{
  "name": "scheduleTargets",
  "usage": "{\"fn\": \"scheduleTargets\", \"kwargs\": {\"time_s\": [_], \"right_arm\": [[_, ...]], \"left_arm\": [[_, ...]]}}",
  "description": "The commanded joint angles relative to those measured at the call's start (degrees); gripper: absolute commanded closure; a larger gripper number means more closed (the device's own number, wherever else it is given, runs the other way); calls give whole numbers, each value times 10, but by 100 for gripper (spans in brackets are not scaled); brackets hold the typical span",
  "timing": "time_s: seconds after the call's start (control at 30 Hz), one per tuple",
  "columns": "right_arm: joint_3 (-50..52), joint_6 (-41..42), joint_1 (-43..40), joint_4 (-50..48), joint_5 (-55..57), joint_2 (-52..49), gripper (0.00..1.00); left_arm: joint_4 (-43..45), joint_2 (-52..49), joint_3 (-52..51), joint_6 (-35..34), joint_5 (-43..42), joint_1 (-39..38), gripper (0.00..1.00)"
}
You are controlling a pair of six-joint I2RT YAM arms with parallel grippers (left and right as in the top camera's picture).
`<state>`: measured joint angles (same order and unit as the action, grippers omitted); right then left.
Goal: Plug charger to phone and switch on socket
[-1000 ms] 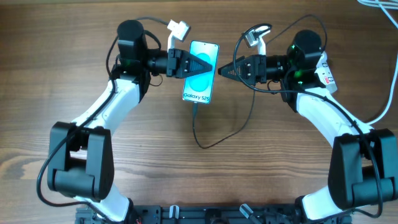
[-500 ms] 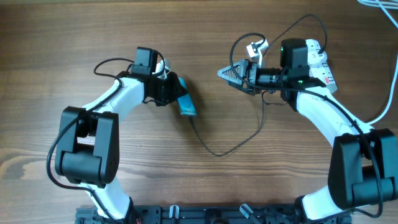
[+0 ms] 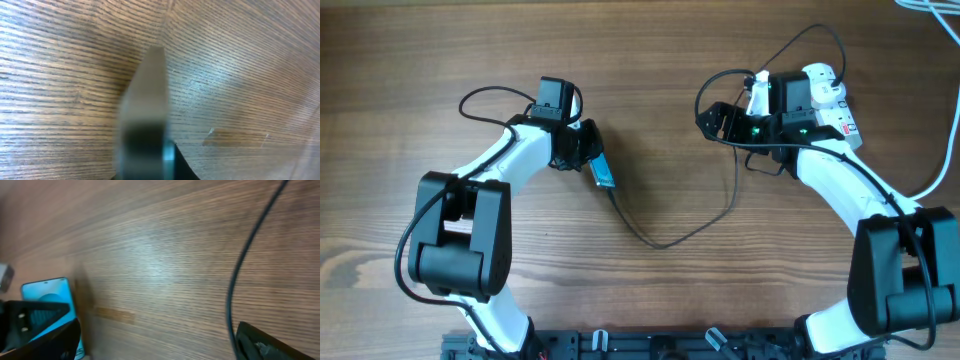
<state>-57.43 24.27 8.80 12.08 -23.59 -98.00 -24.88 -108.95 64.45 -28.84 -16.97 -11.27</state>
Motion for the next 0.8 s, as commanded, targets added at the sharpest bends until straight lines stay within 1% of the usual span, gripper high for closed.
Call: {"fn": "scheduleTargets", "kwargs": {"time_s": [0.0,0.07,0.1,0.27,0.43,0.67,0.77], "right_arm": [[-2,-9,0,2,24,-2,0],[-2,-7,0,2,24,-2,0],[-2,-7,0,2,24,-2,0],[-2,-7,0,6,24,-2,0],[-2,-7,0,7,24,-2,0],[-2,-7,0,7,24,-2,0],[-2,-7,0,7,24,-2,0]], "left_arm": [[-3,0,4,16,19,-3,87],[-3,0,4,16,19,-3,85],[-3,0,4,16,19,-3,83],[-3,0,4,16,19,-3,78],[-6,0,4,14,18,-3,78],[-29,0,4,14,-30,-2,76],[-35,0,4,14,-36,-2,76]]}}
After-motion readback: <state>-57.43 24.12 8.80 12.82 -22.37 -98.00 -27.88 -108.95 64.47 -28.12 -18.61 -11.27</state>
